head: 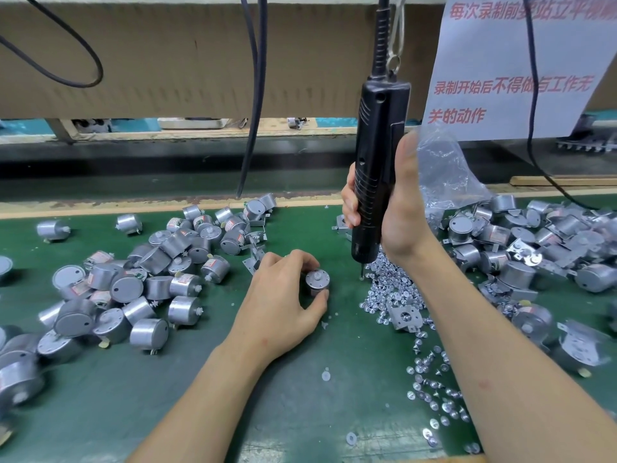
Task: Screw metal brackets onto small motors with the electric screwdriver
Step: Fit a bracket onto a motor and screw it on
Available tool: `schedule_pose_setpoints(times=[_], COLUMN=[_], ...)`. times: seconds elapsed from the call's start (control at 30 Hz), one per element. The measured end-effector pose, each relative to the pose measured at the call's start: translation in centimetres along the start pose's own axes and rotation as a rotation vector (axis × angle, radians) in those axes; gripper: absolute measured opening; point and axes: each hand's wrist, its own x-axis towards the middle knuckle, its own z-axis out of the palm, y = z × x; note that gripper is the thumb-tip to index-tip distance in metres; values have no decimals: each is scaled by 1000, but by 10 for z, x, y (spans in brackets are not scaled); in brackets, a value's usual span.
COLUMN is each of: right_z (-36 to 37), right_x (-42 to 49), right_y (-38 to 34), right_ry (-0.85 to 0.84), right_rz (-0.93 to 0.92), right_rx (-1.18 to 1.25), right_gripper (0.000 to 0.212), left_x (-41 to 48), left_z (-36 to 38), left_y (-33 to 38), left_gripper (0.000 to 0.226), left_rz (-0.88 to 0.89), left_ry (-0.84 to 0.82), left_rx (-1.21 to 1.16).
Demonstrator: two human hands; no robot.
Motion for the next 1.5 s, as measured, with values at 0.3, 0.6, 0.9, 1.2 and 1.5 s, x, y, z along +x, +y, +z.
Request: schedule_pose_setpoints(times=[0.3,0.6,0.9,1.2,1.5], right_z=[-3,-3,-3,-3,-2], right_x=[0,0,0,0,-1], right_y=[2,1,0,0,3], right_ry=[26,21,15,10,-10], right_rz=[6,1,-2,-8,-6], right_rx=[-16,5,-7,-5,-7], right_gripper=[88,86,88,89,88], left_x=[-1,0,0,0,0], left_z=[0,1,0,0,0], left_y=[0,0,0,0,0], left_gripper=[29,29,28,27,26], left_rz=[7,9,10,13,22], left_ry=[3,6,2,0,8], left_rx=[0,2,5,6,9])
